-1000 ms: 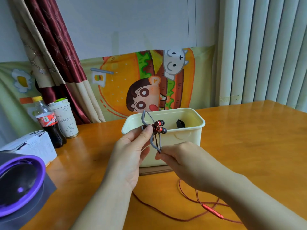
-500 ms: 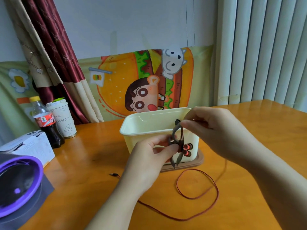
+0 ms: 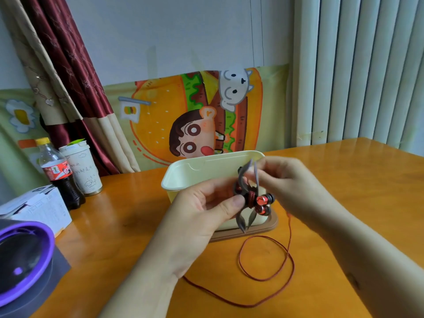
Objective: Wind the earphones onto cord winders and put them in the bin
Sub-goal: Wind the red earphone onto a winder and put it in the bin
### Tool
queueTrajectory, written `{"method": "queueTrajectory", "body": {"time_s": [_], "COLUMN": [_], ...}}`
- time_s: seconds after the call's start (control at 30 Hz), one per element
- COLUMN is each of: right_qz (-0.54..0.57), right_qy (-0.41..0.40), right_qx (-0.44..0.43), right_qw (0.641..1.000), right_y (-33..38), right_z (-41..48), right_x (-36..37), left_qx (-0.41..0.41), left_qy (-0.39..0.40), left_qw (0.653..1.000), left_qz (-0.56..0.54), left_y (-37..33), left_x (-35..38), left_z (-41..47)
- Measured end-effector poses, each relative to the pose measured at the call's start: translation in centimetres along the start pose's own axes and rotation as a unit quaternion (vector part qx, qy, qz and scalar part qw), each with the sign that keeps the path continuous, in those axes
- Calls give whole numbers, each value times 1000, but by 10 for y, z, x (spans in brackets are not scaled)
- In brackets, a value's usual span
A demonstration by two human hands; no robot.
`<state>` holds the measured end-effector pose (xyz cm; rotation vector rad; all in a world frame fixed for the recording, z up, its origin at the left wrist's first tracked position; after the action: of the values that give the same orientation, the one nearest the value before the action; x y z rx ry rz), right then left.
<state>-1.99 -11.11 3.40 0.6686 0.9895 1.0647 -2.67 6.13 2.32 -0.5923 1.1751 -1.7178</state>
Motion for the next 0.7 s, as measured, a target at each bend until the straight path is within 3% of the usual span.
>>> {"method": "queueTrajectory", "body": {"time_s": [0.13, 0.37, 0.53, 0.7], "right_qz": [52, -161, -242, -261], "right_qy": [74, 129, 147, 138], "right_qx": [50, -14, -46, -87], "right_qw": [995, 978, 958, 952], "right_y": [-7, -10, 0, 16], "right_z": [-7, -12, -14, -17], "right_x": [25, 41, 37, 25], "left_qx": [-54, -111, -117, -87], "left_qy": [-107, -266, -269, -243], "left_qw": [986, 943, 939, 966], "left_qz": [-118, -168, -182, -26], "left_y": [5, 16, 20, 26], "left_x": [-3, -16, -17, -14], "left_z": [3, 8, 8, 6]}}
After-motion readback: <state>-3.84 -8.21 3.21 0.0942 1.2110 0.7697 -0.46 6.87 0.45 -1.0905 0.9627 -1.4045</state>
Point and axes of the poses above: each hand's wrist, its own z-axis towards the middle knuckle, its own x-axis out of the palm, y = z × x, the point moved 1 cm from there along z, towards the middle knuckle, and after that the axes turned 4 degrees about x, right-handed, at the moved point
